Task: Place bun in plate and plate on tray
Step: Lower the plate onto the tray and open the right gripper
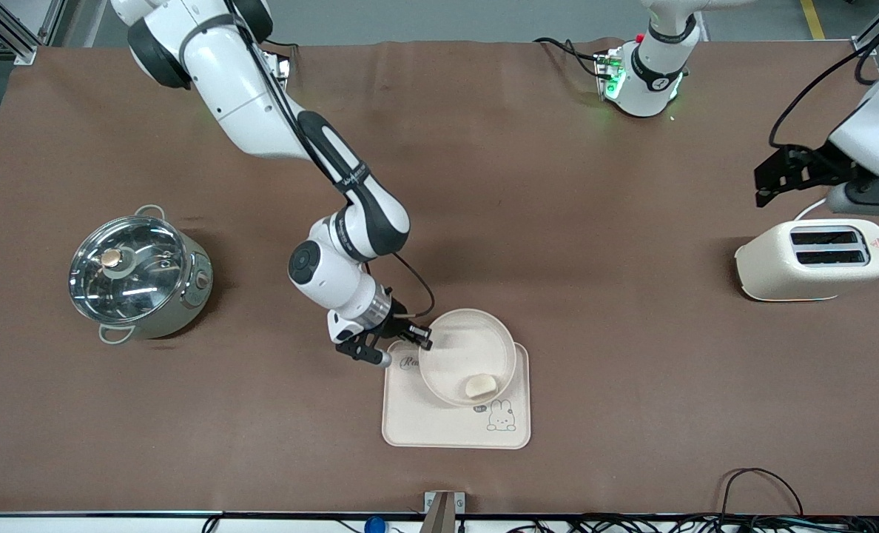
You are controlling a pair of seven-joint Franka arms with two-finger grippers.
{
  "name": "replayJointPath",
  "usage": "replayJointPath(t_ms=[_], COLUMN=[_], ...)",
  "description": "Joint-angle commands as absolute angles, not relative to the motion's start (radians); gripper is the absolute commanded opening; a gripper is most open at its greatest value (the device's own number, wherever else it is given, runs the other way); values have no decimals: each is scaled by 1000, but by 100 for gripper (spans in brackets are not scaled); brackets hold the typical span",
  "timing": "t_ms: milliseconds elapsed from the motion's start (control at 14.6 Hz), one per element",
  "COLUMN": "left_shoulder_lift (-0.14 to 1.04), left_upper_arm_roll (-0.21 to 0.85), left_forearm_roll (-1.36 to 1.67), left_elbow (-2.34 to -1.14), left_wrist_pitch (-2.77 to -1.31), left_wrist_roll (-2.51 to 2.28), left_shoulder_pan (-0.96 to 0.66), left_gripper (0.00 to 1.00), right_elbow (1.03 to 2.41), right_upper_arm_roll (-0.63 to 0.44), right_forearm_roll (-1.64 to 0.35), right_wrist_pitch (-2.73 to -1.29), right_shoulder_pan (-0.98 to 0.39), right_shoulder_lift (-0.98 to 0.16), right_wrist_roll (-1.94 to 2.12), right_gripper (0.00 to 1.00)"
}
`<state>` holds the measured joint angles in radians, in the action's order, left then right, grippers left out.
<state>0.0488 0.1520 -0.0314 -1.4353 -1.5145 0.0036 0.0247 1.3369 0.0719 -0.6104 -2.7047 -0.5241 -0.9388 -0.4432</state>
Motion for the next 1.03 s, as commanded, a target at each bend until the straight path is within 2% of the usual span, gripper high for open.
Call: replayJointPath(t_ms=[0, 274, 959], left_shoulder_lift=[-6, -54, -20], left_upper_arm_roll=[49, 41, 51], left_forearm_roll=[29, 20, 15], left_elbow=[-1502, -1565, -1529], left_wrist_pitch=[-1512, -1543, -1534], left_wrist_roll=[25, 41, 26], left_shoulder_pan=[-40, -51, -45], left_gripper=[100, 100, 100], right_elbow=[1217, 1193, 1285], right_upper_arm_roll=[77, 75, 48], right_forearm_roll=[-630, -623, -568], right_wrist_pitch=[-2700, -2701, -2712], right_shoulder_pan=[-512, -503, -514], right_shoulder_lift=[-1023, -1057, -1029], right_wrist_roll=[-433, -423, -350], right_gripper=[0, 0, 0])
